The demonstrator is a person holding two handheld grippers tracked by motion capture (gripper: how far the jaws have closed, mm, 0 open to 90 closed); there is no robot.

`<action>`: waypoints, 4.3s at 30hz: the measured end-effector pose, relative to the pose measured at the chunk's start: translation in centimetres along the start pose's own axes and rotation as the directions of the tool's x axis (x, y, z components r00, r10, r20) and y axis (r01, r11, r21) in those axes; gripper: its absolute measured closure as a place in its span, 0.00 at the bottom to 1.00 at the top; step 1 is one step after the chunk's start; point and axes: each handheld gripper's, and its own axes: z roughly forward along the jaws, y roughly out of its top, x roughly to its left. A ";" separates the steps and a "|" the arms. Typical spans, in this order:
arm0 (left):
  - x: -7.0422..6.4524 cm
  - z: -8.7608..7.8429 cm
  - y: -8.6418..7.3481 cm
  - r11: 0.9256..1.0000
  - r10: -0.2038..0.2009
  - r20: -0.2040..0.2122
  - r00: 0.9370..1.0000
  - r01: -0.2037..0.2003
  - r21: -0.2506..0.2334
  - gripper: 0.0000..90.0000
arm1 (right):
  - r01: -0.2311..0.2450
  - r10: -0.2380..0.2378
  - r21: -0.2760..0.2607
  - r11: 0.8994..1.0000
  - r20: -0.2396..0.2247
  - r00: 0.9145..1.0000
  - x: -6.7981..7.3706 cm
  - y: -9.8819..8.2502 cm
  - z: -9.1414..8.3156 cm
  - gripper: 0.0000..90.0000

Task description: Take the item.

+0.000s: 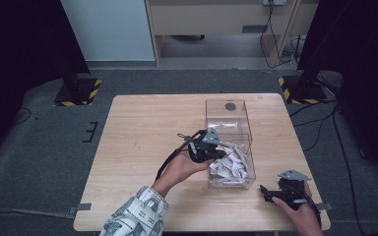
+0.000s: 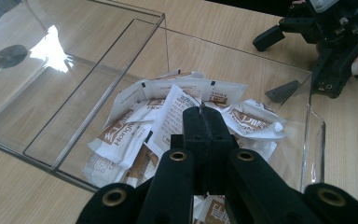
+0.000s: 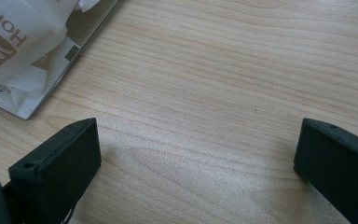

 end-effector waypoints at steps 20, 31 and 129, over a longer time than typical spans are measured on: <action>-0.4 -1.2 0.4 0.999 0.013 0.009 1.000 -0.013 -0.041 1.00 | 0.003 -0.003 0.000 1.000 0.000 1.000 0.0 0.0 0.0 0.01; -0.2 -1.8 0.5 0.999 0.020 0.007 1.000 -0.020 -0.048 1.00 | 0.002 -0.002 0.001 1.000 -0.001 1.000 0.0 0.0 0.0 0.01; 9.3 -7.9 -8.0 0.991 -0.128 -0.183 0.975 0.120 -0.057 1.00 | 0.001 -0.001 0.000 1.000 0.000 1.000 0.0 0.0 0.0 0.01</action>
